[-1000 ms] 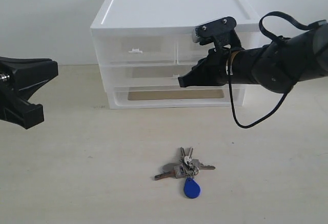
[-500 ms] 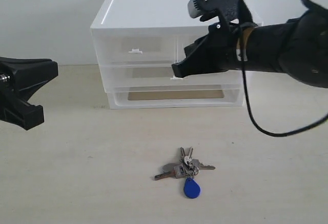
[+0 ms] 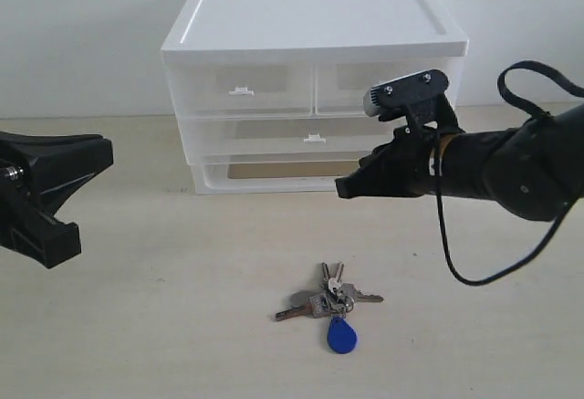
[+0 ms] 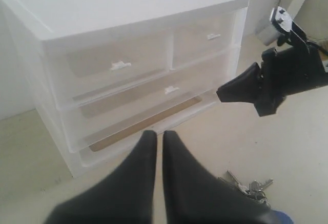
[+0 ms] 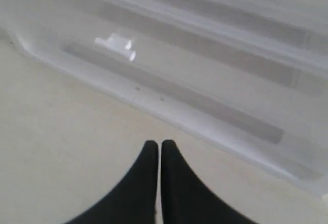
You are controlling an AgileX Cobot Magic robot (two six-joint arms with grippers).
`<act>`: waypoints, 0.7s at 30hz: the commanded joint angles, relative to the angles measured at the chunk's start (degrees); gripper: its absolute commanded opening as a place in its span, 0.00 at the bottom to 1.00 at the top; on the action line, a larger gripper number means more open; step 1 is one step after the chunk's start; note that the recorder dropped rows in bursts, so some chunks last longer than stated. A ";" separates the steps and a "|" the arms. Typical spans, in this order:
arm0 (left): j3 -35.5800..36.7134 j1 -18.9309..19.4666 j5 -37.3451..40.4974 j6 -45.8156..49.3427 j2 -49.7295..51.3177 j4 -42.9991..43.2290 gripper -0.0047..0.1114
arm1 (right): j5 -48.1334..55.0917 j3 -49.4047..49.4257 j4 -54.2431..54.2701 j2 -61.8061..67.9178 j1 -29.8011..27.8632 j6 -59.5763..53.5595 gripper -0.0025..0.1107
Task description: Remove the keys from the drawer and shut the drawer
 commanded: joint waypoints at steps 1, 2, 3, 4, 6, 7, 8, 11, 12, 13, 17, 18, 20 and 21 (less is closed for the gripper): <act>0.31 0.04 -0.36 1.16 -0.30 -0.92 0.08 | -0.97 -6.48 0.41 3.15 -1.46 -1.43 0.02; 0.31 0.04 -0.36 1.54 -0.30 -1.17 0.08 | -0.35 -8.08 0.55 3.87 -2.00 -1.87 0.02; 0.31 0.04 -0.36 1.87 -0.30 -1.84 0.08 | 0.81 -9.66 0.66 4.68 -2.37 -1.98 0.02; 0.31 0.04 -0.36 2.66 -0.30 -2.31 0.08 | 2.42 -11.26 0.66 5.52 -2.90 -2.00 0.02; 0.31 0.04 -0.36 2.98 -0.30 -2.46 0.08 | 6.31 -14.35 0.88 7.14 -4.39 -2.00 0.02; 0.31 0.04 -0.49 2.97 -0.30 -2.46 0.08 | 6.31 -14.46 0.88 7.24 -4.72 -2.00 0.02; 0.31 0.04 -1.07 3.28 -0.30 -2.46 0.08 | 7.09 -14.46 0.72 6.55 -4.71 -2.00 0.02; 0.31 0.04 -1.07 4.71 -0.30 -3.95 0.08 | 8.13 -11.68 -1.06 1.73 -2.98 -2.22 0.02; 0.44 0.04 -1.07 4.71 -0.30 -3.95 0.08 | 7.86 -9.69 -1.28 -0.59 -2.17 -2.30 0.02; 0.56 0.04 -1.26 4.71 -0.30 -3.95 0.08 | 7.01 -7.53 -1.28 -3.34 -1.66 -2.30 0.02; 1.92 0.04 -1.67 1.49 -3.47 -3.95 0.08 | 3.32 1.27 -1.18 -18.20 -0.73 -0.73 0.02; 3.07 0.04 -1.67 -0.20 -6.54 -3.95 0.08 | 3.55 4.24 -1.18 -24.68 -0.73 -0.48 0.02; 5.37 0.04 -1.67 -3.04 -13.55 -3.95 0.08 | 4.88 9.07 -1.18 -36.57 -0.73 0.57 0.02; 5.91 0.04 -1.67 -4.04 -16.43 -3.83 0.08 | 5.67 10.50 -1.18 -40.81 -0.73 2.29 0.02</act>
